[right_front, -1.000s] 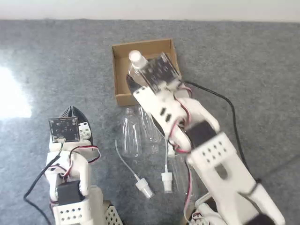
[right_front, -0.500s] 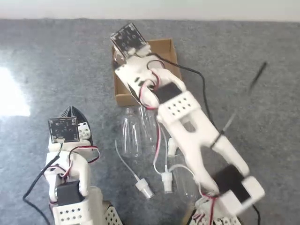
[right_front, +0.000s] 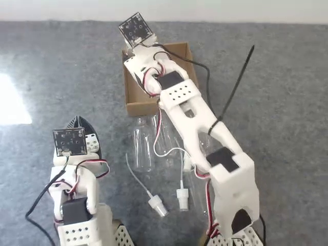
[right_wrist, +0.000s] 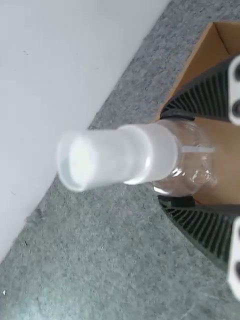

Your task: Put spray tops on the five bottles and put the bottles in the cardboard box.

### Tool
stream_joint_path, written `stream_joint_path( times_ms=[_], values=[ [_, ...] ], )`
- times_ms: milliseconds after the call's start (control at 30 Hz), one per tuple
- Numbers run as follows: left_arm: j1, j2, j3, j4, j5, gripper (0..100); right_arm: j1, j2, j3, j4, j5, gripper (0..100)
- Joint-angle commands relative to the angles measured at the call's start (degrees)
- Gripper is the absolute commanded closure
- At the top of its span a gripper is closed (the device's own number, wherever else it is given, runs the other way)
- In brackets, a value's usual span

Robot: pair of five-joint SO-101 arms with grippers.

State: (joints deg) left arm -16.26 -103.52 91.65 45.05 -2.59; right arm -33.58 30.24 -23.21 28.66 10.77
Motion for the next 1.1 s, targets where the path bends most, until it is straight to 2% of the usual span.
stream_joint_path(
  times_ms=[0, 733, 933, 1067],
  values=[
    [-0.18, -1.05, -0.31, -1.93, 0.62, 99, 1.1, 1.71, -8.62, -0.4, 0.62, 93.9],
    [-0.18, -1.05, -0.4, -0.7, 0.53, 98, 0.92, 25.27, -27.6, -0.4, 0.44, 93.9],
    [-0.18, -1.05, -0.4, -0.7, 0.53, 98, 0.92, 29.58, -31.91, -0.48, -4.13, 93.9],
    [-0.18, -1.05, -0.4, -0.7, 0.53, 98, 1.1, 33.36, -35.69, -0.48, -4.22, 93.9]
  ],
)
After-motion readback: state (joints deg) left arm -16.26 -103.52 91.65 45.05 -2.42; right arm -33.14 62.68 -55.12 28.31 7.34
